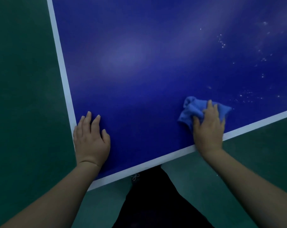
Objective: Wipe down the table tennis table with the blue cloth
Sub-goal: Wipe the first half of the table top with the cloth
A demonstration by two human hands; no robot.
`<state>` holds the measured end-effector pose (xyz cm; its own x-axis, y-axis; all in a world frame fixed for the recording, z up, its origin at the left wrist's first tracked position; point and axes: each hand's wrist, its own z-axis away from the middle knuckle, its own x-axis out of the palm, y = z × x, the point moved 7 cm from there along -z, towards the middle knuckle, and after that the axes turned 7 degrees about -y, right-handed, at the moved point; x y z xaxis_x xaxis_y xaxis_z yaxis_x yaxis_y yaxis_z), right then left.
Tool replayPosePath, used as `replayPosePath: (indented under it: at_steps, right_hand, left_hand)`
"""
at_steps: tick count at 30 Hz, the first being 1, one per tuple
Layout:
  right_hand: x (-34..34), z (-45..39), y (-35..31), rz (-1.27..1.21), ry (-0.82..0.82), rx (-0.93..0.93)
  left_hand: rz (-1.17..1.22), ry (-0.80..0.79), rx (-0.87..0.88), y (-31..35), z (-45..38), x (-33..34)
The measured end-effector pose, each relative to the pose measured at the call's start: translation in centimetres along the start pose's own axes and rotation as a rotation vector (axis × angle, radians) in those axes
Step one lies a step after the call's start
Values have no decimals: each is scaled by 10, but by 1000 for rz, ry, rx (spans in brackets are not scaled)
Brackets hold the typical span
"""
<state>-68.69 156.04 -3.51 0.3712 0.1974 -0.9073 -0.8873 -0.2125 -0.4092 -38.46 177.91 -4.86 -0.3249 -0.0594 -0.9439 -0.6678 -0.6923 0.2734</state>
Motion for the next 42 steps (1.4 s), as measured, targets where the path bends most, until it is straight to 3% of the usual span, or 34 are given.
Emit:
replayPosePath:
  at_steps: [2, 6, 8, 10, 12, 14, 15, 19, 22, 24, 27, 30, 32, 35, 37, 39, 42]
  right_hand:
    - [22, 28, -29, 32, -66, -136]
    - [70, 40, -124, 3, -327, -649]
    - [77, 13, -147, 60, -337, -735]
    - [67, -37, -140, 140, -243, -602]
    - [45, -74, -103, 138, -155, -332]
    - [30, -66, -69, 32, -106, -165]
    - [32, -47, -65, 29, -115, -173]
    - [70, 27, -122, 49, -338, -669]
    - [86, 2, -174, 146, -414, -905]
    - [78, -54, -170, 240, -346, -806]
    - [35, -117, -92, 153, -206, -446]
    - [-3, -98, -5, 5, -90, -153]
    - [5, -63, 7, 71, -127, -191]
    - [22, -55, -30, 91, -266, -557]
    - [18, -91, -43, 123, -291, -681]
    - [1, -145, -20, 159, -240, -537]
    - [-40, -179, 49, 47, -89, -149]
  left_hand:
    - [-2, -4, 1, 1, 0, 1]
    - [-17, -8, -16, 0, -1, 2]
    - [-18, -11, -26, 0, -1, 2]
    - [-15, -12, -38, -1, -1, 1]
    - [-24, -13, -42, -1, -1, 1]
    - [-32, -18, -46, -1, 0, 1]
    - [-33, -19, -50, -1, 0, 1]
    - [-45, -24, -74, 0, 0, 1]
    - [-24, -17, -141, 4, 3, 0]
    - [26, 15, -229, 11, 12, 2]
    - [67, 48, -272, 37, 29, 10]
    - [90, 62, -271, 72, 33, 20]
    - [112, 66, -281, 93, 32, 26]
    - [88, 43, -237, 120, 28, 37]
    - [64, 21, -221, 126, 26, 43]
    - [68, 20, -244, 125, 25, 44]
    - [74, 36, -275, 123, 25, 43]
